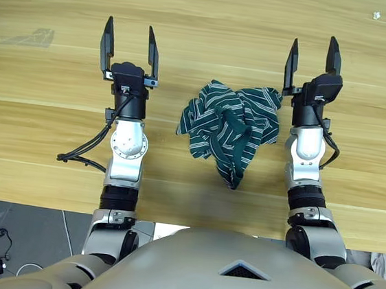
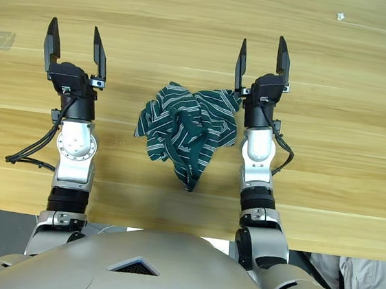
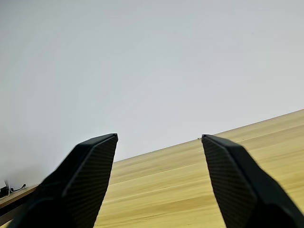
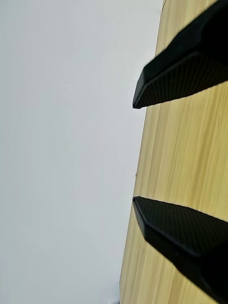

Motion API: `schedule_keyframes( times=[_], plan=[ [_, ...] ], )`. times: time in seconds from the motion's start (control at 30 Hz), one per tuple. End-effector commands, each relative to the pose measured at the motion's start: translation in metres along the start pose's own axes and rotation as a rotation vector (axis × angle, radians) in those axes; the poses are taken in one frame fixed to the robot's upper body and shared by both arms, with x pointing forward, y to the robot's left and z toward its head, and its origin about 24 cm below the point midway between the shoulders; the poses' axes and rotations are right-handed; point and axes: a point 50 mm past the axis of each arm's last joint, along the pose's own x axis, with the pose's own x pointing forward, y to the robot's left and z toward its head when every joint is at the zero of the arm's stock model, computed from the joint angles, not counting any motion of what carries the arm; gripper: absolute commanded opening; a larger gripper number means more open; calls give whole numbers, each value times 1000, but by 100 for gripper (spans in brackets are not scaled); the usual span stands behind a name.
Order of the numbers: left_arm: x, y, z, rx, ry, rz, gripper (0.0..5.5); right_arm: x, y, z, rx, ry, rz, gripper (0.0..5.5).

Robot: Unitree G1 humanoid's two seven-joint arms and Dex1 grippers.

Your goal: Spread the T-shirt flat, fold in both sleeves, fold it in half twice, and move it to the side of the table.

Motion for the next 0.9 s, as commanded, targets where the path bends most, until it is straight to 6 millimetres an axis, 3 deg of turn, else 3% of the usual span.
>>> schedule_keyframes(
  times=[0.03,0.13,0.27,0.47,0.57,0.9],
  plan=[
    [0,-3,2,10,0,-3,331,-5,-1,3,56,5,58,344],
    [0,-5,3,10,3,6,331,-21,3,11,191,31,220,344],
    [-5,-5,8,10,0,33,331,-65,-6,8,491,211,434,344],
    [-10,-5,14,17,2,49,331,-137,-13,30,563,473,828,344],
    [-11,-6,16,21,4,53,331,-160,-12,40,568,566,999,344],
    [-10,-7,16,25,12,47,331,-160,6,32,528,570,994,344]
  ],
)
